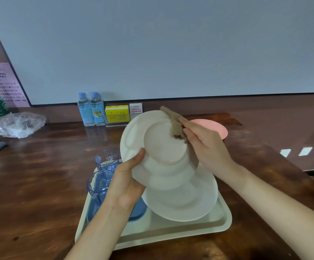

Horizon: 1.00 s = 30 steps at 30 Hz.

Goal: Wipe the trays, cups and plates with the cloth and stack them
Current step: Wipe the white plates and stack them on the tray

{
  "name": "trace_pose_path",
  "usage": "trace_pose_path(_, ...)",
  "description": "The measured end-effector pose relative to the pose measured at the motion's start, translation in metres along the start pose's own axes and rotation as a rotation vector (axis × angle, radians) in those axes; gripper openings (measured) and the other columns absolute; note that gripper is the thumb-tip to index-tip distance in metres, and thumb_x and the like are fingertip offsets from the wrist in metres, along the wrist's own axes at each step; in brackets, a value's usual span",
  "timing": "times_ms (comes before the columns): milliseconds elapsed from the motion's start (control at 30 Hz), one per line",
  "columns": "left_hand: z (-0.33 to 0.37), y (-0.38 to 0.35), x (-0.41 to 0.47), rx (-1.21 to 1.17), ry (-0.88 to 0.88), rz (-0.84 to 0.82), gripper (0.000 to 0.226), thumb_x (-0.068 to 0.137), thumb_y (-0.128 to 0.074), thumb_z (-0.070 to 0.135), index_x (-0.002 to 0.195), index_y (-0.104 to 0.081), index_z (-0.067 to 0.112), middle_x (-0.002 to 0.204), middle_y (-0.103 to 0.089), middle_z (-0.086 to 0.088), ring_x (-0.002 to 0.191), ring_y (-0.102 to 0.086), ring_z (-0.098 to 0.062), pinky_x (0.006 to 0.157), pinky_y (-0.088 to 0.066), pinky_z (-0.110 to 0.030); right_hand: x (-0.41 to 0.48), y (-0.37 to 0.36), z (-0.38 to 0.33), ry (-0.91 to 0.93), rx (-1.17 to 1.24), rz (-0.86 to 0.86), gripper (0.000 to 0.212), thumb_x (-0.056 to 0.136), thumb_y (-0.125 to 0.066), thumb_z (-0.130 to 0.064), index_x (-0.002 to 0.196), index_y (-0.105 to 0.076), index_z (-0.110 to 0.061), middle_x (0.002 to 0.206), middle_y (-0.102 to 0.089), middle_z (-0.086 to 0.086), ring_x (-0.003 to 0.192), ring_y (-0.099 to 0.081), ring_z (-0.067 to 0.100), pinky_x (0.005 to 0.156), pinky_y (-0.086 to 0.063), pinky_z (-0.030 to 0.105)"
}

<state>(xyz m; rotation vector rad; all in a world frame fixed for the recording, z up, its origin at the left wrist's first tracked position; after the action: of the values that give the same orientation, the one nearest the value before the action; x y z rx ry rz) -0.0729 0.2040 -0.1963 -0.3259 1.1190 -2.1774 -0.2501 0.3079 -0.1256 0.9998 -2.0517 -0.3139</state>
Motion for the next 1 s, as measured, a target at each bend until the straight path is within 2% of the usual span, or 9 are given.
trace_pose_path(100, 0.000, 0.001, 0.000, -0.019, 0.001, 0.024, 0.033, 0.090, -0.069, 0.014, 0.121, -0.081, 0.009, 0.133, -0.074, -0.016, 0.117, -0.075, -0.032, 0.103, -0.058, -0.053, -0.024, -0.013, 0.004, 0.031, 0.005, 0.039, 0.044, 0.113, -0.046, -0.016, 0.157, -0.048, -0.021, 0.163, -0.045, -0.011, 0.152, -0.037, 0.001, 0.126, -0.029, 0.029)
trace_pose_path(300, -0.016, -0.001, 0.000, 0.023, 0.088, -0.015, 0.052, 0.070, -0.092, 0.010, 0.121, -0.081, 0.005, 0.137, -0.072, -0.018, 0.119, -0.074, -0.033, 0.109, -0.054, -0.054, 0.013, -0.008, 0.003, 0.038, -0.065, -0.071, 0.043, 0.110, -0.051, -0.018, 0.153, -0.053, -0.025, 0.159, -0.047, -0.015, 0.149, -0.034, -0.006, 0.121, -0.024, 0.012)
trace_pose_path(367, -0.013, 0.001, 0.000, 0.016, 0.087, -0.007, 0.055, 0.067, -0.095, 0.010, 0.120, -0.081, 0.005, 0.136, -0.072, -0.018, 0.121, -0.073, -0.034, 0.114, -0.049, -0.056, 0.022, -0.011, 0.006, 0.047, -0.074, -0.136, 0.043, 0.112, -0.048, -0.024, 0.155, -0.050, -0.027, 0.161, -0.043, -0.018, 0.151, -0.030, -0.007, 0.124, -0.023, 0.016)
trace_pose_path(500, -0.006, 0.002, 0.002, -0.031, 0.068, 0.010, 0.034, 0.084, -0.075, 0.014, 0.116, -0.083, 0.006, 0.134, -0.074, -0.017, 0.123, -0.072, -0.035, 0.121, -0.041, -0.059, -0.001, -0.011, 0.009, 0.013, 0.000, -0.074, 0.047, 0.114, -0.042, -0.024, 0.161, -0.040, -0.028, 0.166, -0.037, -0.019, 0.154, -0.029, -0.002, 0.129, -0.027, 0.035)
trace_pose_path(600, -0.004, 0.002, 0.004, -0.060, 0.029, -0.021, 0.065, 0.060, -0.101, 0.012, 0.122, -0.081, 0.006, 0.136, -0.072, -0.017, 0.124, -0.071, -0.035, 0.119, -0.042, -0.060, -0.043, -0.017, 0.006, -0.025, 0.041, 0.018, 0.052, 0.115, -0.040, -0.019, 0.164, -0.032, -0.032, 0.168, -0.032, -0.019, 0.156, -0.026, 0.002, 0.129, -0.026, 0.039)
trace_pose_path(667, -0.005, 0.004, 0.005, -0.069, 0.011, -0.003, 0.083, 0.046, -0.108, 0.012, 0.124, -0.080, 0.006, 0.138, -0.071, -0.018, 0.125, -0.071, -0.036, 0.117, -0.043, -0.061, -0.074, -0.028, 0.007, -0.114, 0.010, 0.115, 0.050, 0.114, -0.043, -0.026, 0.162, -0.036, -0.032, 0.166, -0.036, -0.020, 0.154, -0.030, -0.001, 0.128, -0.031, 0.041)
trace_pose_path(800, -0.009, 0.003, 0.004, -0.087, 0.039, -0.020, 0.051, 0.076, -0.088, 0.015, 0.125, -0.078, 0.005, 0.138, -0.071, -0.019, 0.126, -0.070, -0.038, 0.120, -0.039, -0.063, -0.086, -0.031, 0.003, -0.116, -0.121, 0.170, 0.046, 0.112, -0.044, -0.031, 0.158, -0.047, -0.025, 0.162, -0.043, -0.016, 0.152, -0.034, -0.002, 0.126, -0.033, 0.034)
trace_pose_path(933, -0.012, 0.002, 0.002, -0.062, 0.046, -0.040, 0.081, 0.052, -0.106, 0.011, 0.127, -0.078, 0.006, 0.141, -0.070, -0.017, 0.130, -0.068, -0.037, 0.120, -0.041, -0.062, -0.041, -0.005, 0.019, -0.058, -0.118, 0.181, 0.044, 0.110, -0.043, -0.014, 0.152, -0.056, -0.019, 0.159, -0.051, -0.009, 0.149, -0.043, 0.006, 0.123, -0.040, 0.042)
trace_pose_path(1000, -0.013, 0.003, 0.003, -0.062, 0.052, -0.036, 0.076, 0.055, -0.105, 0.010, 0.126, -0.079, 0.007, 0.140, -0.071, -0.015, 0.129, -0.069, -0.036, 0.117, -0.045, -0.061, -0.033, -0.004, 0.026, -0.066, -0.107, 0.148, 0.046, 0.108, -0.043, -0.009, 0.151, -0.057, -0.019, 0.158, -0.051, -0.010, 0.149, -0.043, 0.004, 0.123, -0.040, 0.040)
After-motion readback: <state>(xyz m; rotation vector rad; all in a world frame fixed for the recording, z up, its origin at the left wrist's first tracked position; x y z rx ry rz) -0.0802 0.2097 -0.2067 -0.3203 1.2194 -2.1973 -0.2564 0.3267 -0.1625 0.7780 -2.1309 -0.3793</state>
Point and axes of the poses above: each hand's wrist, its own x-axis towards the middle knuckle, its own y-axis out of the back of the hand, z = x × y, the point moved 5 cm from there along x, towards the middle knuckle
